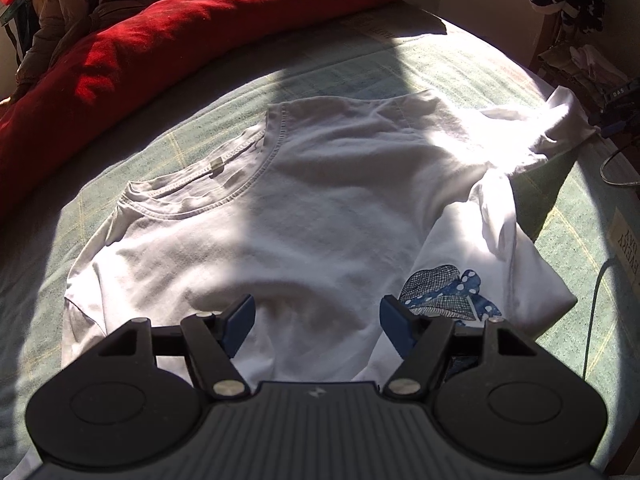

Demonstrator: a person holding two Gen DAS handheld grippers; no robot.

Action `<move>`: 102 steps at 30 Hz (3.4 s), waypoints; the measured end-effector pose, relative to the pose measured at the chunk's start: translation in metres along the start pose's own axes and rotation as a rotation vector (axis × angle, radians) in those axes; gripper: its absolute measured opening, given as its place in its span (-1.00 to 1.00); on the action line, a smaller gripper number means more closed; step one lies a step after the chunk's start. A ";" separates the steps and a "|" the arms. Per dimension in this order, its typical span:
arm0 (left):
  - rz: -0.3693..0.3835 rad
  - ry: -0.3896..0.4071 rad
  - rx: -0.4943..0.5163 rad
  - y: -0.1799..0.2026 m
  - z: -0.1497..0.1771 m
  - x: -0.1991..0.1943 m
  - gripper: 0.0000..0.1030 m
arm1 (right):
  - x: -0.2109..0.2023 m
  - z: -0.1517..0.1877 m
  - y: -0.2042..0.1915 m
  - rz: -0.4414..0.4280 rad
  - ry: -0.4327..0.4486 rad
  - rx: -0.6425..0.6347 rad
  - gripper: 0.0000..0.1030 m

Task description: Fold clothes

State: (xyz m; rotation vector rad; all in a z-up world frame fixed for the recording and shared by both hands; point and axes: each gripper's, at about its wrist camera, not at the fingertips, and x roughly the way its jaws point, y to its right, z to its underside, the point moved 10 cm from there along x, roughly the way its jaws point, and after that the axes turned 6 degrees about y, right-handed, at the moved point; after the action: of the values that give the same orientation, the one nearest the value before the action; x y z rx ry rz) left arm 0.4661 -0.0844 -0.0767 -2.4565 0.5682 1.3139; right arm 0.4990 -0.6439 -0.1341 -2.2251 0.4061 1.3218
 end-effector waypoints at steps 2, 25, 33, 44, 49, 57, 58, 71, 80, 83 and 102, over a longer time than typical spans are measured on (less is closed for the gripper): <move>-0.005 0.001 0.016 0.000 -0.001 0.000 0.39 | 0.001 0.000 0.004 0.006 0.021 0.031 -0.08; -0.072 -0.018 -0.163 -0.036 0.022 -0.002 0.39 | 0.041 0.076 -0.320 -0.534 -0.146 -0.999 0.00; -0.099 -0.036 -0.245 -0.050 0.043 -0.007 0.39 | 0.067 0.088 -0.340 -0.504 -0.195 -1.047 -0.96; -0.098 -0.011 -0.330 -0.065 0.047 -0.020 0.39 | 0.008 0.076 -0.336 -0.455 -0.061 -0.953 -0.32; -0.098 -0.006 -0.360 -0.067 0.062 -0.036 0.39 | -0.050 0.119 -0.318 -0.525 -0.102 -0.881 -0.09; -0.112 -0.071 -0.377 -0.063 0.123 -0.075 0.43 | -0.084 0.231 -0.272 -0.538 -0.253 -0.939 0.20; -0.114 -0.077 -0.386 -0.062 0.129 -0.079 0.43 | -0.082 0.244 -0.270 -0.526 -0.247 -0.982 0.21; -0.096 -0.060 -0.407 -0.040 0.148 -0.085 0.44 | -0.061 0.326 -0.306 -0.534 -0.007 -1.468 0.23; -0.118 -0.073 -0.415 -0.027 0.175 -0.099 0.52 | -0.059 0.312 -0.315 -0.574 -0.050 -1.291 0.21; -0.120 -0.076 -0.422 -0.024 0.178 -0.099 0.52 | -0.060 0.313 -0.318 -0.589 -0.068 -1.265 -0.02; -0.059 -0.036 -0.332 -0.028 0.182 -0.107 0.52 | -0.126 0.357 -0.279 -0.644 -0.570 -1.062 -0.05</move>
State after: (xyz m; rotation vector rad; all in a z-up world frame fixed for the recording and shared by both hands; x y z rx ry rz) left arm 0.2942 0.0406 -0.0829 -2.6776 0.2838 1.5300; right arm 0.3189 -0.2122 -0.0859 -2.1588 -1.3823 1.8777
